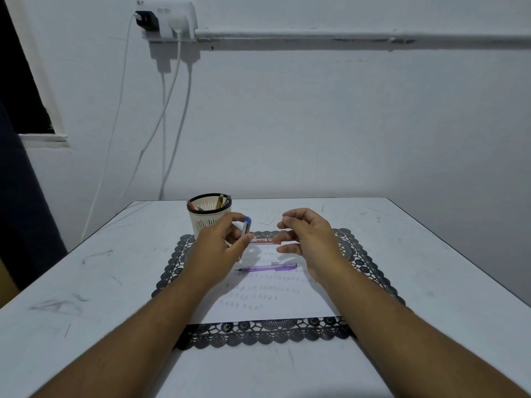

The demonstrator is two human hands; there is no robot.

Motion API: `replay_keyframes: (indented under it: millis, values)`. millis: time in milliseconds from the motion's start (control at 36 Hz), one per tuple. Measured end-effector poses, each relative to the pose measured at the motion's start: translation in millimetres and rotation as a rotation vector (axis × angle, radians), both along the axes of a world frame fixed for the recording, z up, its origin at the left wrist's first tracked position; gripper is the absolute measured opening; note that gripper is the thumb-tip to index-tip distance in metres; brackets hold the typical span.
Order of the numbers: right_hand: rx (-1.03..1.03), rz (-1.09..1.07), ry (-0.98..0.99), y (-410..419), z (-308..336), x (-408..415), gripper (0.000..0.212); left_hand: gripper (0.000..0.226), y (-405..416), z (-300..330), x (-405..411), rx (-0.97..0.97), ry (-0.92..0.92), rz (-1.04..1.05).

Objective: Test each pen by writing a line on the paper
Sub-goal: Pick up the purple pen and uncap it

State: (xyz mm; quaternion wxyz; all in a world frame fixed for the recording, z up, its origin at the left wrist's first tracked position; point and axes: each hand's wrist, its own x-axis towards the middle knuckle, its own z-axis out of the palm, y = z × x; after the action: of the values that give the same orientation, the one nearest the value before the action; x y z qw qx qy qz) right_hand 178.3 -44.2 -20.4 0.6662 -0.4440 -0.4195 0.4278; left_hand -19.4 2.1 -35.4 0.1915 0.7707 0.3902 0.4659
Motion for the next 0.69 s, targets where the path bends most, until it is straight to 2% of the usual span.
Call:
replay_keyframes:
  millis: [472, 583, 694]
  values:
    - [-0.005, -0.027, -0.002, 0.3, 4.0, 3.4, 0.007, 0.023, 7.4, -4.6, -2.3, 0.04, 0.025, -0.016]
    - [0.011, -0.054, -0.011, 0.2, 7.3, 8.5, 0.007, 0.029, 6.9, -3.9, -1.8, 0.062, 0.093, 0.017]
    - [0.02, -0.105, -0.025, 2.6, 9.9, 15.2, 0.006, 0.027, 7.9, -2.0, 3.2, 0.115, 0.247, 0.028]
